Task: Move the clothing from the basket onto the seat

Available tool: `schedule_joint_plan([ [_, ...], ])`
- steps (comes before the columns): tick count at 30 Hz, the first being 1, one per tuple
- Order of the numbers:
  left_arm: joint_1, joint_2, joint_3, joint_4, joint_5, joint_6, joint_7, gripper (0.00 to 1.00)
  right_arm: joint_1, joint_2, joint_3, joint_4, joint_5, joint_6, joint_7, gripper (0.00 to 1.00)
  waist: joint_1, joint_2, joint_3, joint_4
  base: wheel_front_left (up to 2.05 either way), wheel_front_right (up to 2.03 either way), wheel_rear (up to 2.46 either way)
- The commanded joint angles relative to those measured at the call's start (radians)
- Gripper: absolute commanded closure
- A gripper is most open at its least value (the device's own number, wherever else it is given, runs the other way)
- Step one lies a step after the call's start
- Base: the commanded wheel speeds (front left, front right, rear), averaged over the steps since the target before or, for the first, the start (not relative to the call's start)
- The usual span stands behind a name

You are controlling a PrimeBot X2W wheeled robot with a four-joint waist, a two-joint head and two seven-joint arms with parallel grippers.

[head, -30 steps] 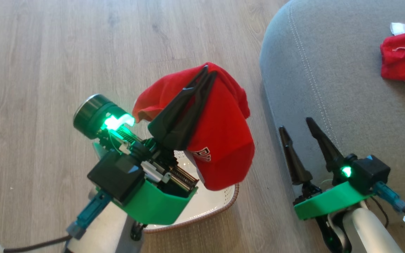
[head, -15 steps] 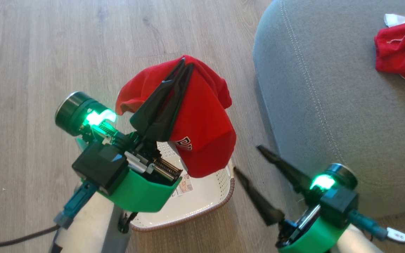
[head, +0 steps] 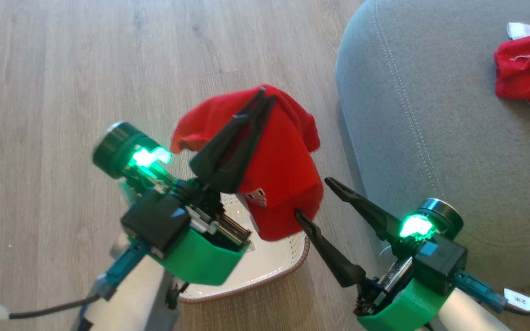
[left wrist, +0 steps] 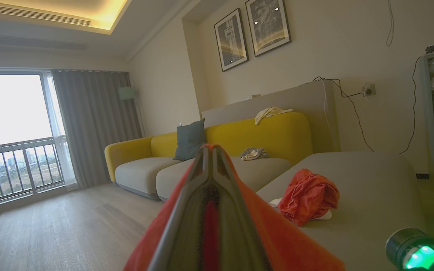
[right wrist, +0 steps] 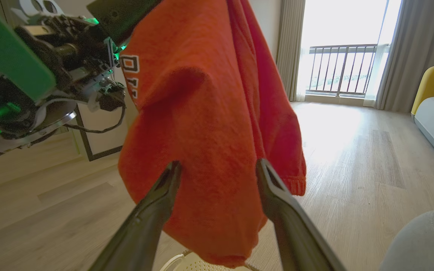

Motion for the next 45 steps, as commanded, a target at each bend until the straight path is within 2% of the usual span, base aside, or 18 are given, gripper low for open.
schedule_joint_plan([
  [1, -0.036, 0.010, 0.028, -0.029, 0.009, -0.001, -0.004, 1.00, -0.024, 0.005, 0.002, -0.028, -0.010, 0.000, -0.007, 0.00, 0.0000, 0.0000, -0.001, 0.002, 0.00, 0.00, 0.00],
  [8, -0.033, 0.015, -0.043, -0.021, 0.011, -0.001, -0.004, 1.00, -0.037, 0.016, -0.002, -0.013, -0.017, 0.000, -0.007, 0.00, 0.0000, 0.0000, -0.008, 0.015, 0.00, 0.00, 0.00],
  [16, -0.036, 0.029, -0.141, -0.003, 0.004, -0.001, -0.004, 1.00, -0.084, -0.002, 0.060, 0.020, -0.031, 0.000, -0.007, 0.00, 0.0000, 0.0000, -0.018, 0.023, 0.00, 0.00, 0.00],
  [28, -0.019, 0.025, -0.188, 0.017, -0.003, -0.001, -0.004, 1.00, -0.092, 0.053, 0.037, 0.084, -0.046, 0.000, -0.007, 0.00, 0.0000, 0.0000, -0.034, 0.034, 0.00, 0.00, 0.00],
  [29, -0.019, 0.025, -0.190, 0.018, -0.004, -0.001, -0.004, 1.00, -0.090, 0.059, 0.033, 0.092, -0.040, 0.000, -0.007, 0.37, 0.0000, 0.0000, -0.033, 0.036, 0.00, 0.00, 0.00],
  [30, -0.020, 0.025, -0.191, 0.020, -0.005, -0.001, -0.004, 1.00, -0.090, 0.066, 0.026, 0.098, -0.036, 0.000, -0.007, 0.64, 0.0000, 0.0000, -0.031, 0.039, 0.00, 0.00, 0.00],
  [31, -0.021, 0.024, -0.191, 0.021, -0.005, -0.001, -0.004, 1.00, -0.090, 0.074, 0.018, 0.104, -0.035, 0.000, -0.007, 1.00, 0.0000, 0.0000, -0.029, 0.041, 0.00, 0.00, 0.00],
  [40, -0.018, 0.026, -0.168, 0.036, -0.009, -0.001, -0.004, 1.00, -0.078, 0.133, -0.063, 0.123, -0.032, 0.000, -0.007, 1.00, 0.0000, 0.0000, -0.022, 0.054, 0.00, 0.00, 0.00],
  [45, -0.009, 0.024, -0.132, 0.052, -0.007, -0.001, -0.004, 1.00, -0.066, 0.143, -0.102, 0.121, -0.024, 0.000, -0.007, 1.00, 0.0000, 0.0000, -0.022, 0.053, 0.00, 0.00, 0.00],
])
